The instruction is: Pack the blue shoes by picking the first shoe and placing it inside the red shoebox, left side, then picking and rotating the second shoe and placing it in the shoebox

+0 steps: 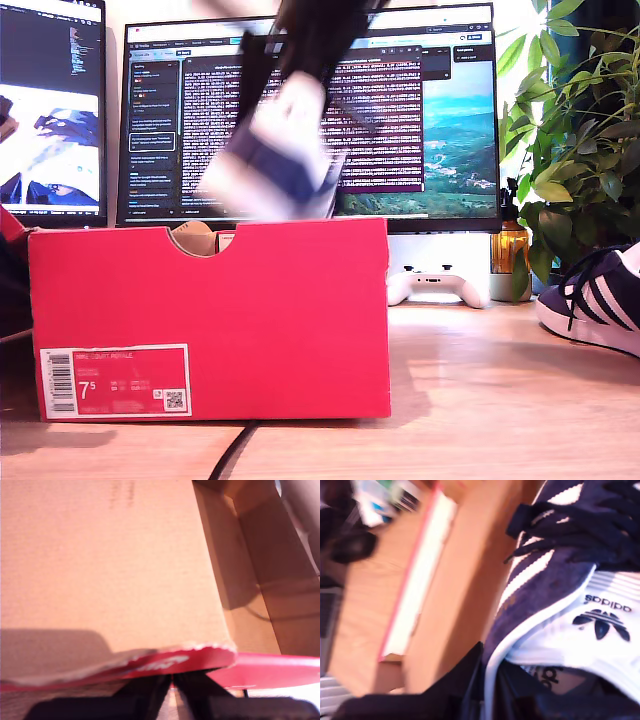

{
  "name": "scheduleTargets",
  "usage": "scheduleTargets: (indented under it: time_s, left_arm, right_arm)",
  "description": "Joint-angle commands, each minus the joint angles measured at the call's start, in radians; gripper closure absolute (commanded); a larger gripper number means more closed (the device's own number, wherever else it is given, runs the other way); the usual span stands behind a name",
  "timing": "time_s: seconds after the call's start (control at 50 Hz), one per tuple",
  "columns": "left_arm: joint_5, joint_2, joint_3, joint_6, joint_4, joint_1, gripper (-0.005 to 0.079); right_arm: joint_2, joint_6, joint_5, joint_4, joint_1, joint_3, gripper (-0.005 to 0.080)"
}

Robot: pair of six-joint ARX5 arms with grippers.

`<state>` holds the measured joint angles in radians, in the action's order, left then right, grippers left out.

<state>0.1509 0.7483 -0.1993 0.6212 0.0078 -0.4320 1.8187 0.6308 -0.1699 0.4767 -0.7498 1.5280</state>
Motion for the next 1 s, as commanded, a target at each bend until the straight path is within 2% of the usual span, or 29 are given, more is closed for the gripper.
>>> scheduleTargets:
  time_s: [0.0, 0.3, 0.54, 0.78, 0.88, 0.98]
  left_arm:
    - [-0.002, 0.0, -0.005, 0.0, 0.008, -0.003, 0.0762]
    - [-0.002, 0.0, -0.005, 0.0, 0.008, -0.003, 0.0762]
    - [-0.002, 0.0, -0.005, 0.0, 0.008, -0.003, 0.0762]
    - [-0.002, 0.0, -0.005, 0.0, 0.008, -0.003, 0.0762]
    - [-0.002, 0.0, -0.005, 0.0, 0.008, -0.003, 0.0762]
    - [-0.002, 0.0, -0.005, 0.0, 0.008, -0.003, 0.0762]
  right_arm:
    - [0.005, 0.011, 0.001, -0.051, -0.025, 0.027, 0.0765]
    - [0.091, 0.089, 0.047, -0.143, -0.055, 0.027, 0.0765]
    - [0.14, 0.109, 0.096, -0.167, -0.076, 0.027, 0.0765]
    - [0.17, 0.138, 0.103, -0.174, -0.088, 0.027, 0.0763]
    - [0.17, 0.137, 0.103, -0.177, -0.088, 0.027, 0.068]
    - [0.17, 0.139, 0.103, -0.182, -0.088, 0.027, 0.0501]
